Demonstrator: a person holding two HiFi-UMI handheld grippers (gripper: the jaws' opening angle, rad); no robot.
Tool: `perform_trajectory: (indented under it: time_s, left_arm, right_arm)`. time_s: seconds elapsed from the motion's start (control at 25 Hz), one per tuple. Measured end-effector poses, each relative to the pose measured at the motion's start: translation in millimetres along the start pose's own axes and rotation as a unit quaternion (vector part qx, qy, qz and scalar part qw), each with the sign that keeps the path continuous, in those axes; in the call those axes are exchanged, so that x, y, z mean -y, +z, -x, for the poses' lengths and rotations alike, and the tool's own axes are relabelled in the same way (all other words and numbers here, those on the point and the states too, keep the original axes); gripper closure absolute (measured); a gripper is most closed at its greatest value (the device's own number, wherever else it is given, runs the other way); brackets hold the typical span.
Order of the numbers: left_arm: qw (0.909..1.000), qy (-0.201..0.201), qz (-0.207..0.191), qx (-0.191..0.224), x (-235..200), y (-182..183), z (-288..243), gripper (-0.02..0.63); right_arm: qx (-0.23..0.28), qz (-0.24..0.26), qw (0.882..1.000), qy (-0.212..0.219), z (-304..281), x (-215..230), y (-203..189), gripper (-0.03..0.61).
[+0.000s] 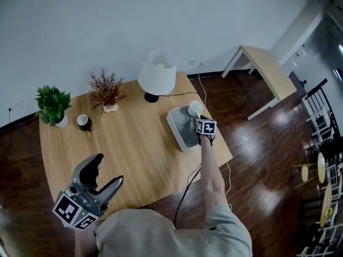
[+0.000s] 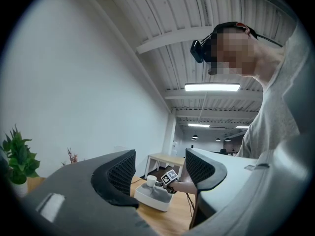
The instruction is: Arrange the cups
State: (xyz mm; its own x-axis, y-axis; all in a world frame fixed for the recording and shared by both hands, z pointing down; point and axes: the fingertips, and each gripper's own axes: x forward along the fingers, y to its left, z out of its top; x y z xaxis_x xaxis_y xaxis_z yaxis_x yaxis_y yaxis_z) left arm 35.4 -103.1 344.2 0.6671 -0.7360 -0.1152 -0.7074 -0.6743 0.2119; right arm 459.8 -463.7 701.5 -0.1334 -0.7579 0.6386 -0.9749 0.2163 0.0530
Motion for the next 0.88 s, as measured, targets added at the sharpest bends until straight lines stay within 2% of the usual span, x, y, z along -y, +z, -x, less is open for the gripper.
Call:
perform_trajectory:
  time_s: [0.04, 0.12, 0.2, 0.28, 0.32, 0.44, 0.6, 0.72, 0.88]
  left_arm:
    - [1.0000, 0.001, 0.000, 0.002, -1.2, 0.9, 1.8, 0.302]
    - [1.0000, 0.007, 0.000, 0.006, -3.7, 3.1, 6.4, 0.302]
    - [0.9998, 0.015, 0.002, 0.011, -5.8, 4.9, 12.0, 0.302]
    - [0.9997, 0.022, 0.004, 0.013, -11.4, 4.9, 17.6, 0.302]
    - [0.9996, 0.025, 0.005, 0.014, -16.1, 4.2, 20.4, 0.302]
    - [0.9989, 0.042, 0.010, 0.018, -32.8, 3.1, 34.0, 0.302]
    - [0.9957, 0.084, 0.020, 0.034, -54.2, 8.6, 70.4, 0.302]
    - [0.9914, 0.122, 0.019, 0.044, -70.9, 11.1, 101.5, 0.302]
    - [0.9850, 0.161, 0.026, 0.056, -88.9, 10.1, 145.5, 0.302]
  right_arm:
    - [-0.004, -0.009, 1.000, -0.005, 1.9, 1.2, -3.2, 0.408]
    - [-0.002, -0.037, 0.999, -0.012, 12.2, 0.5, -7.1, 0.383]
    - [0.020, -0.066, 0.998, -0.012, 32.6, -7.4, -6.6, 0.389]
    - [0.063, -0.070, 0.995, 0.017, 55.9, -36.2, 4.3, 0.403]
    - [0.088, -0.054, 0.994, 0.045, 65.8, -61.2, 14.2, 0.437]
    - [0.127, 0.046, 0.980, 0.148, 85.6, -161.0, 44.1, 0.439]
    - [0.138, 0.154, 0.944, 0.256, 97.7, -296.8, 67.8, 0.438]
    - [0.130, 0.205, 0.919, 0.311, 96.5, -386.1, 70.2, 0.437]
    - [0.095, 0.256, 0.896, 0.351, 84.2, -487.6, 51.8, 0.394]
